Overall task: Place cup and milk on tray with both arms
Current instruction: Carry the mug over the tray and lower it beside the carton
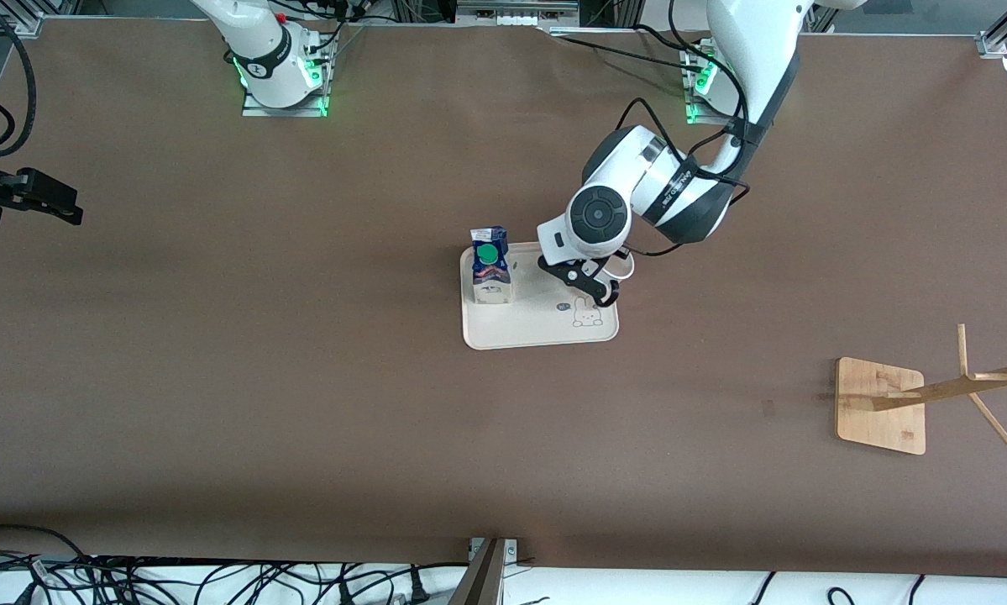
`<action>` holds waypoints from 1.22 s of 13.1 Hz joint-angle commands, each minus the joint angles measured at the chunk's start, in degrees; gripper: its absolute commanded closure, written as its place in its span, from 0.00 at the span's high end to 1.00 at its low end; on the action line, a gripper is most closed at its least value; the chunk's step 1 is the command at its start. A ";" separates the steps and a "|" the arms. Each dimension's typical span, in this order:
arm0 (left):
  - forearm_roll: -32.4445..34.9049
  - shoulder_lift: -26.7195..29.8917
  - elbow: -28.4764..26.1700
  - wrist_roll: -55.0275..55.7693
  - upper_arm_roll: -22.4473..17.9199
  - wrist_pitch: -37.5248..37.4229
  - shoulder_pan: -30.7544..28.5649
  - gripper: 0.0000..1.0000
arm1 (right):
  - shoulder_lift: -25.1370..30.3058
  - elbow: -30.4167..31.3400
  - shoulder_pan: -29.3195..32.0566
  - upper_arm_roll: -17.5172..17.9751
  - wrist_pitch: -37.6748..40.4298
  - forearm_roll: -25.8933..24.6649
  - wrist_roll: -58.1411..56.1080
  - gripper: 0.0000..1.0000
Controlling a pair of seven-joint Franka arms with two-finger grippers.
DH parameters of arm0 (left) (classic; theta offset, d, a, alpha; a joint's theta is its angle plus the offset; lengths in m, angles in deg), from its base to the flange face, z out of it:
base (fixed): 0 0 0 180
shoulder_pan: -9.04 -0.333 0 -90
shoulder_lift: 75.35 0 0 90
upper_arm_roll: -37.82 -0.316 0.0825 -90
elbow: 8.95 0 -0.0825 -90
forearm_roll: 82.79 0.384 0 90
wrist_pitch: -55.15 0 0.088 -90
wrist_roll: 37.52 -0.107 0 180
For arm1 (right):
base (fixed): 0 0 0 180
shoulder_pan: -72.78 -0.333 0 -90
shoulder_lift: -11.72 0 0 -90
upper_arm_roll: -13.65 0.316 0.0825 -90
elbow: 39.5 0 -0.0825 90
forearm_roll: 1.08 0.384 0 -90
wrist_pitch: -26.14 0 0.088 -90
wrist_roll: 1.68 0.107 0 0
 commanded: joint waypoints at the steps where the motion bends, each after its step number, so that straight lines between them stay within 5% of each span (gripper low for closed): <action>1: -1.20 -2.13 3.07 0.47 -0.29 -0.97 1.46 0.00 | 0.26 0.40 -0.57 -0.46 -0.39 -0.53 0.05 1.00; 5: -1.11 -3.63 4.05 4.24 -0.20 -0.09 2.26 0.00 | 0.26 0.40 -0.65 -0.37 -0.47 0.52 -0.22 1.00; 6: -0.94 -3.72 4.05 4.34 -0.29 0.17 2.44 0.07 | 0.26 0.40 -0.57 -0.29 -0.39 0.61 -0.13 1.00; 8: -1.11 -3.63 4.05 4.43 -0.29 1.58 2.35 0.34 | 0.26 0.40 -0.57 -0.46 -0.30 2.97 -0.22 1.00; 9: -1.11 -3.63 4.05 4.25 -0.29 1.58 2.35 0.60 | 0.26 0.40 -0.57 -0.46 -0.30 3.07 -0.39 1.00; 10: -1.11 -3.46 4.05 3.64 -0.29 1.76 2.18 1.00 | 0.26 0.40 -0.57 -0.46 -0.30 2.99 -0.48 1.00; 16: -3.75 2.68 4.05 3.81 -1.52 1.58 -4.66 1.00 | 0.26 0.40 -0.48 -0.46 -0.30 2.72 -0.57 1.00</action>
